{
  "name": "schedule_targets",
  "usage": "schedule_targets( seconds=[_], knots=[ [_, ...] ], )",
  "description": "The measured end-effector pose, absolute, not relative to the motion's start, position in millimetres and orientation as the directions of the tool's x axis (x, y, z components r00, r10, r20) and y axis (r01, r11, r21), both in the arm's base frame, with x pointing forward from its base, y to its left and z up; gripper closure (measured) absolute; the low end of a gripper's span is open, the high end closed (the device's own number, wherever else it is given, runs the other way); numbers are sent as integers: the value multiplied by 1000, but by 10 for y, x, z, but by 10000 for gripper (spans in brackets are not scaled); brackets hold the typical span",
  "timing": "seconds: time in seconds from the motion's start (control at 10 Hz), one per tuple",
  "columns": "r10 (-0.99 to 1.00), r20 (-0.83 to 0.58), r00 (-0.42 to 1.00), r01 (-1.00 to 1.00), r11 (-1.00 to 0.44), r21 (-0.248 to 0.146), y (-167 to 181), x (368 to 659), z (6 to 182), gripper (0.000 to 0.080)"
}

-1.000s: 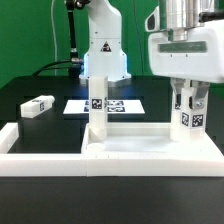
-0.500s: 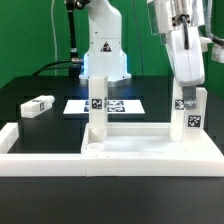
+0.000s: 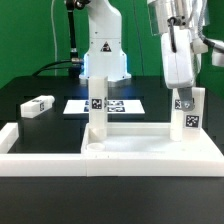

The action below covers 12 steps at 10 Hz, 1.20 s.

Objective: Assemble desk

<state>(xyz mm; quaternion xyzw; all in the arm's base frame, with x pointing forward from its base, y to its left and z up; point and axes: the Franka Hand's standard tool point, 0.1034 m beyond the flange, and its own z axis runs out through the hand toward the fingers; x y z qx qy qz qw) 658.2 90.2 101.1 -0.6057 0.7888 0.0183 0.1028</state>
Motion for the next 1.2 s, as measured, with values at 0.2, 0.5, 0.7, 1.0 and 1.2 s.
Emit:
schedule_targets(
  seconds=[0.2,0.5,0.7,1.0,1.2],
  knots=[
    [-984,-107,142,-981,-126,-146,1002,6623,1052,194],
    [-944,-77,320,-939,-305,-161,988,6611,1039,152],
    [-889,-46,456,-881,-443,-166,976,6611,1037,150],
    [-630,16,776,-622,-770,-143,953,6640,1060,150],
    [-644,14,765,-636,-758,-142,947,6639,1058,272]
  ],
)
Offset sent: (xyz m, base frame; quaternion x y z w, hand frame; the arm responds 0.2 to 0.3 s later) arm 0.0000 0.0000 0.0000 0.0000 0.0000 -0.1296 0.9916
